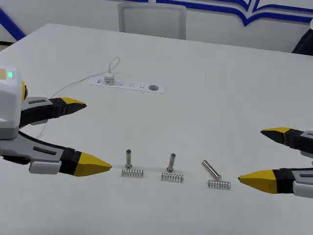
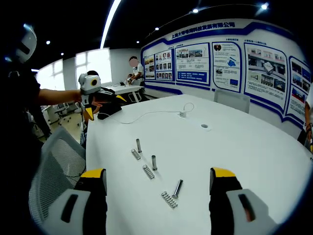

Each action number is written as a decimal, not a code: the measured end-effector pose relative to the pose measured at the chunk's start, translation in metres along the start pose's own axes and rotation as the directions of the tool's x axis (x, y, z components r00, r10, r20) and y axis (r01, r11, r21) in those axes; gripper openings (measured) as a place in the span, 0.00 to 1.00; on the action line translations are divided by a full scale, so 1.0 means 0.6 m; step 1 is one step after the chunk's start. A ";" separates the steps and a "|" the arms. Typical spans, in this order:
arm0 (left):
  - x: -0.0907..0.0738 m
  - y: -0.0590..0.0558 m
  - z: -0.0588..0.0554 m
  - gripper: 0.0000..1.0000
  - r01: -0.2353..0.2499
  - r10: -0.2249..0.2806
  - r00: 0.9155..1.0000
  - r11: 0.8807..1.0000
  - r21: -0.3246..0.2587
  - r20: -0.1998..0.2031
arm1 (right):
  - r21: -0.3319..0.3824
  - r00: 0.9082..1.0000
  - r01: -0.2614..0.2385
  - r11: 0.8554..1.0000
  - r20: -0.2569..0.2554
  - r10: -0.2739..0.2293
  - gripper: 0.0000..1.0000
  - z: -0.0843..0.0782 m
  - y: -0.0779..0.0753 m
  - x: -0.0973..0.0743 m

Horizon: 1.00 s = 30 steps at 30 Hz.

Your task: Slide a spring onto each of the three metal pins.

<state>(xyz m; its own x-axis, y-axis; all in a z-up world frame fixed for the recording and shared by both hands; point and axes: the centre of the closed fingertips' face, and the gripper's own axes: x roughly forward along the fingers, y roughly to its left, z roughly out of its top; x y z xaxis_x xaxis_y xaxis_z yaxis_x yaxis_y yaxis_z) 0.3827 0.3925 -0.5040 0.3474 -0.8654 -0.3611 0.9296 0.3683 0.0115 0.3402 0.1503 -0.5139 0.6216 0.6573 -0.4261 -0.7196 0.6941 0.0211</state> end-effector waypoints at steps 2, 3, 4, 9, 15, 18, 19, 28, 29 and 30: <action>0.000 0.001 -0.001 0.98 -0.002 0.002 1.000 1.000 -0.001 -0.001 | 0.004 1.000 0.000 1.000 0.002 0.000 0.88 -0.001 -0.001 0.002; 0.000 0.002 -0.003 0.98 -0.003 0.003 1.000 1.000 -0.002 -0.003 | 0.007 1.000 -0.001 1.000 0.002 0.001 0.88 -0.002 -0.001 0.004; 0.000 0.002 -0.004 0.98 -0.003 0.003 1.000 1.000 -0.002 -0.006 | 0.009 1.000 -0.002 1.000 0.001 0.002 0.88 -0.003 -0.002 0.005; 0.003 0.005 -0.009 0.98 -0.002 0.002 1.000 1.000 -0.008 -0.009 | 0.011 1.000 -0.003 1.000 -0.011 0.003 0.88 -0.011 -0.004 0.014; 0.008 0.006 -0.016 0.99 -0.002 0.001 1.000 1.000 -0.014 -0.011 | 0.026 1.000 0.028 0.999 -0.008 -0.028 0.84 -0.018 -0.021 0.022; 0.009 0.008 -0.018 0.99 -0.008 0.008 1.000 1.000 -0.015 -0.008 | 0.042 1.000 0.028 0.999 -0.015 -0.027 0.83 -0.026 -0.024 0.028; 0.009 0.010 -0.020 0.99 -0.013 0.012 1.000 1.000 -0.018 -0.006 | 0.044 0.999 0.028 0.999 -0.019 -0.027 0.83 -0.030 -0.024 0.031; 0.010 0.013 -0.032 0.99 -0.029 0.029 1.000 0.999 -0.033 -0.002 | 0.058 0.999 0.017 0.998 -0.034 -0.015 0.81 -0.044 -0.012 0.051; 0.010 0.015 -0.032 0.99 -0.030 0.030 1.000 0.999 -0.035 -0.001 | 0.058 0.999 0.015 0.998 -0.036 -0.013 0.80 -0.044 -0.012 0.052; 0.010 0.016 -0.032 0.99 -0.032 0.033 0.999 0.999 -0.036 0.000 | 0.059 0.999 0.014 0.998 -0.035 -0.012 0.80 -0.044 -0.012 0.053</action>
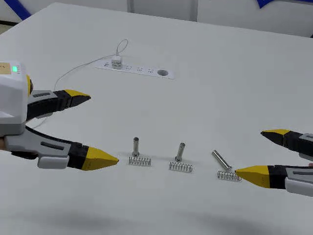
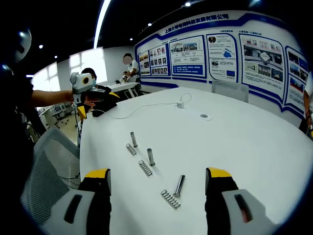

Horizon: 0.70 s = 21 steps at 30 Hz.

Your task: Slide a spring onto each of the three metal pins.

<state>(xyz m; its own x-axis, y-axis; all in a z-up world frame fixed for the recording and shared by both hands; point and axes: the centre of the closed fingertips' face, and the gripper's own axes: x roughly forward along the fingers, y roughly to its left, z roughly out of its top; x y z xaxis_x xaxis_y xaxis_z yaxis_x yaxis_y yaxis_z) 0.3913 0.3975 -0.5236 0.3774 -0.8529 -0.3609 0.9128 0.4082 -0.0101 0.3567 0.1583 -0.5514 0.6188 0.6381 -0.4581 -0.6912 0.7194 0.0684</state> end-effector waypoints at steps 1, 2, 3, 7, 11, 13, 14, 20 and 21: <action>0.000 0.001 0.000 0.99 -0.002 0.002 1.000 1.000 -0.001 0.001 | 0.002 1.000 0.000 1.000 0.001 0.000 0.80 0.001 0.000 0.000; 0.000 0.002 0.001 0.99 -0.004 0.004 1.000 1.000 -0.001 0.003 | 0.002 1.000 0.000 1.000 0.001 0.000 0.80 0.001 0.000 0.001; -0.001 0.004 0.002 0.99 -0.006 0.006 1.000 1.000 -0.002 0.006 | 0.002 1.000 0.001 1.000 -0.002 -0.001 0.79 0.000 -0.001 0.002; -0.002 0.007 0.006 0.99 -0.010 0.010 1.000 1.000 -0.006 0.015 | -0.003 1.000 0.001 1.000 -0.021 -0.001 0.77 -0.003 -0.006 0.005; -0.004 0.011 0.002 0.99 -0.015 0.015 1.000 1.000 -0.006 0.007 | -0.007 1.000 0.015 1.000 -0.026 -0.015 0.76 0.000 -0.013 0.009; -0.003 0.010 0.001 0.99 -0.015 0.015 1.000 1.000 -0.009 0.005 | -0.006 0.999 0.027 1.000 -0.035 -0.027 0.75 -0.001 -0.019 0.013; -0.003 0.010 0.000 0.99 -0.015 0.015 1.000 1.000 -0.010 0.005 | -0.011 0.999 0.034 0.999 -0.031 -0.034 0.74 0.000 -0.020 0.014; 0.004 0.006 -0.004 0.99 -0.011 0.011 1.000 1.000 -0.014 0.001 | -0.029 0.997 0.038 0.999 -0.064 -0.039 0.70 -0.012 -0.021 0.035; 0.005 0.006 -0.005 0.99 -0.010 0.010 1.000 1.000 -0.015 0.001 | -0.029 0.997 0.036 0.999 -0.072 -0.038 0.69 -0.015 -0.022 0.038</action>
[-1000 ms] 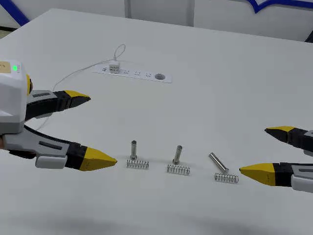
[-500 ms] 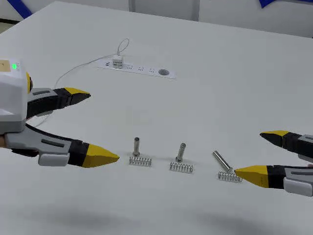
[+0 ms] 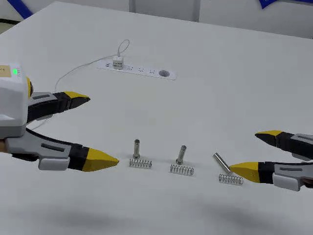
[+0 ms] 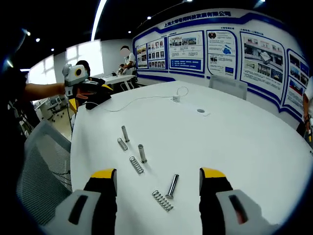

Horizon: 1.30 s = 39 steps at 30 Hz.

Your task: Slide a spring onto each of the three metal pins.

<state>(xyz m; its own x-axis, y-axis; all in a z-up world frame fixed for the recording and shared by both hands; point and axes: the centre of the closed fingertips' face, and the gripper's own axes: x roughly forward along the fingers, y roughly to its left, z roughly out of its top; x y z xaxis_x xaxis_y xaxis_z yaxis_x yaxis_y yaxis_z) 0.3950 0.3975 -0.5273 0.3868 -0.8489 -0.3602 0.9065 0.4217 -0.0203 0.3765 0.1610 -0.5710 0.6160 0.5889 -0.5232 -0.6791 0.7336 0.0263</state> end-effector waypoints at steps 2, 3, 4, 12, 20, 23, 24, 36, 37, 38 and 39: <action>0.001 -0.001 -0.002 0.99 0.002 -0.002 1.000 1.000 0.000 -0.003 | -0.006 1.000 -0.002 1.000 -0.012 0.002 0.68 -0.005 0.001 0.008; 0.001 -0.003 -0.002 0.99 0.002 -0.002 1.000 1.000 0.000 -0.004 | -0.006 1.000 -0.003 1.000 -0.015 0.003 0.68 -0.006 0.001 0.011; 0.000 -0.003 -0.004 0.99 0.002 -0.002 1.000 1.000 0.001 -0.007 | -0.005 1.000 -0.006 1.000 -0.018 0.006 0.67 -0.007 0.001 0.014; -0.007 0.003 -0.016 0.99 -0.015 0.015 1.000 1.000 -0.014 -0.013 | 0.021 0.998 0.038 0.999 -0.042 -0.037 0.61 -0.017 -0.021 0.033; -0.005 0.004 -0.023 0.99 -0.020 0.020 1.000 0.999 -0.033 -0.011 | 0.034 0.998 0.030 0.999 -0.056 -0.028 0.54 -0.026 -0.023 0.048; -0.002 0.000 -0.027 0.99 -0.011 0.011 1.000 0.999 -0.035 -0.015 | 0.037 0.996 0.034 0.999 -0.081 -0.031 0.54 -0.035 -0.025 0.054; -0.001 -0.001 -0.028 0.99 -0.008 0.007 1.000 0.999 -0.035 -0.015 | 0.037 0.995 0.038 0.999 -0.089 -0.034 0.53 -0.038 -0.026 0.056; -0.004 0.002 -0.027 0.99 -0.017 0.017 1.000 0.999 -0.046 -0.002 | 0.117 0.989 0.053 0.992 -0.144 -0.036 0.44 -0.056 -0.035 0.078; -0.005 0.003 -0.028 0.99 -0.021 0.020 1.000 0.999 -0.048 -0.001 | 0.132 0.988 0.041 0.990 -0.155 -0.021 0.42 -0.059 -0.032 0.079; -0.006 0.004 -0.028 0.99 -0.024 0.024 1.000 0.999 -0.049 -0.001 | 0.163 0.986 0.032 0.986 -0.168 -0.005 0.41 -0.063 -0.028 0.081; -0.007 0.005 -0.030 0.99 -0.027 0.027 1.000 0.998 -0.052 -0.002 | 0.161 0.987 0.031 0.986 -0.163 -0.005 0.40 -0.062 -0.030 0.084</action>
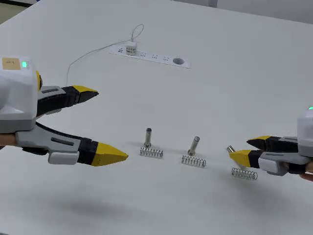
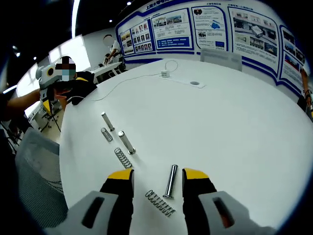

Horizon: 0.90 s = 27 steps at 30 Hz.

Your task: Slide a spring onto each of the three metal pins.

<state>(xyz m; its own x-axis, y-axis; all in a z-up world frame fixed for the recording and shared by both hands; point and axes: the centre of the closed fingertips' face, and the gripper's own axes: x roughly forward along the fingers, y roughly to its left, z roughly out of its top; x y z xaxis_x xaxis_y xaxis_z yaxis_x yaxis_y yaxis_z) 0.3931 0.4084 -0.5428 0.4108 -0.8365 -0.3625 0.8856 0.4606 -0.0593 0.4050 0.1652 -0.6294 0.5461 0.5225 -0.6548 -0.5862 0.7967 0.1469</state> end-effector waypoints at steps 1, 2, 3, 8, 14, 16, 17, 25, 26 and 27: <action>-0.001 0.001 -0.001 0.99 -0.001 0.001 1.000 1.000 -0.003 0.001 | -0.008 1.000 0.002 1.000 0.003 -0.002 0.39 0.001 0.000 0.001; -0.002 0.002 -0.002 0.99 -0.003 0.003 1.000 1.000 -0.006 0.002 | -0.018 1.000 0.009 1.000 0.001 -0.009 0.38 0.002 -0.001 0.004; -0.003 0.002 -0.002 0.99 -0.003 0.003 1.000 1.000 -0.007 0.001 | -0.020 1.000 0.013 1.000 -0.004 -0.013 0.38 0.001 -0.002 0.005; -0.004 0.005 -0.006 0.99 -0.004 0.004 1.000 1.000 -0.011 -0.004 | -0.025 1.000 0.013 1.000 -0.026 -0.013 0.36 -0.004 -0.003 0.016; 0.000 0.007 -0.006 0.98 -0.006 0.006 1.000 1.000 -0.016 -0.004 | 0.009 0.998 0.044 0.999 -0.049 -0.044 0.30 -0.013 -0.019 0.030; 0.001 0.006 -0.007 0.98 -0.004 0.004 1.000 1.000 -0.017 -0.006 | 0.013 0.996 0.053 0.999 -0.066 -0.052 0.29 -0.019 -0.024 0.036; 0.001 0.005 -0.008 0.98 -0.003 0.002 1.000 1.000 -0.017 -0.008 | 0.017 0.995 0.058 0.998 -0.079 -0.056 0.28 -0.023 -0.025 0.039; -0.002 0.008 -0.013 0.98 -0.011 0.011 1.000 1.000 -0.025 -0.015 | 0.039 0.993 0.070 0.997 -0.103 -0.065 0.23 -0.030 -0.029 0.048; -0.002 0.008 -0.013 0.98 -0.012 0.012 1.000 1.000 -0.026 -0.015 | 0.041 0.992 0.074 0.996 -0.102 -0.069 0.22 -0.029 -0.030 0.048; -0.002 0.009 -0.013 0.98 -0.014 0.014 1.000 1.000 -0.027 -0.013 | 0.045 0.992 0.077 0.996 -0.104 -0.072 0.21 -0.029 -0.031 0.049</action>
<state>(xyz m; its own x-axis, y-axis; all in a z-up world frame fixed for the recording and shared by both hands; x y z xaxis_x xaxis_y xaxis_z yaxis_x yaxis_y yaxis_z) 0.3955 0.4145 -0.5499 0.4204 -0.8259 -0.3756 0.8734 0.4806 -0.0792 0.4217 0.1604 -0.6646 0.5215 0.4295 -0.7373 -0.5149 0.8474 0.1294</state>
